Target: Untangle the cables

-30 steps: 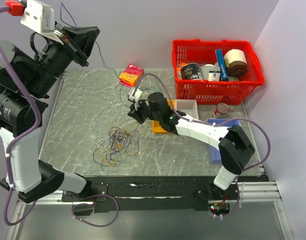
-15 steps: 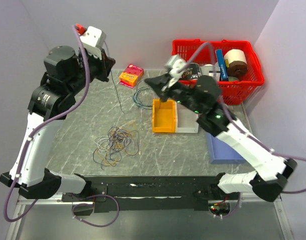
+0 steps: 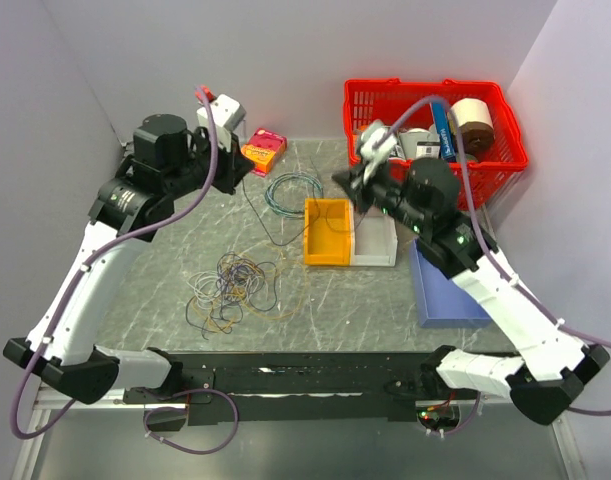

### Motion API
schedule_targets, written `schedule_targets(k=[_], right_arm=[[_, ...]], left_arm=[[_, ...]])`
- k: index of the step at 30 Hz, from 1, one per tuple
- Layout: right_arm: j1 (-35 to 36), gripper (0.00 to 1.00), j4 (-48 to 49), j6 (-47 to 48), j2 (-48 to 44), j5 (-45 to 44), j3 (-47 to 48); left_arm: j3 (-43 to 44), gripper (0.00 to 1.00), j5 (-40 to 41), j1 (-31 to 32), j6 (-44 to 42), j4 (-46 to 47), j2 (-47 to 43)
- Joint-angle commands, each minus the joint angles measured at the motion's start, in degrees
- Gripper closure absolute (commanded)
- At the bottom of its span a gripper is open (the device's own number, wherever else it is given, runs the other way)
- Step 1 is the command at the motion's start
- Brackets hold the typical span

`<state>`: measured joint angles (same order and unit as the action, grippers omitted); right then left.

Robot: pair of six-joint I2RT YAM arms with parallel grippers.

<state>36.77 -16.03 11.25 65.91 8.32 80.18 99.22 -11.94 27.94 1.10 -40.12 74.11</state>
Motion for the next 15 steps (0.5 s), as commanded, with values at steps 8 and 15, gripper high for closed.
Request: schedule_targets(k=[8, 15], right_arm=[[0.32, 1.0, 6.8, -4.29, -5.88, 19.11, -12.23], [-9.5, 1.0, -3.64, -11.15, -8.6, 7.42, -9.35]], left_arm=[[-3.68, 0.99, -14.68, 0.18, 6.27, 7.94, 1.65], [-7.81, 0.99, -14.43, 3.16, 5.23, 11.46, 4.29]])
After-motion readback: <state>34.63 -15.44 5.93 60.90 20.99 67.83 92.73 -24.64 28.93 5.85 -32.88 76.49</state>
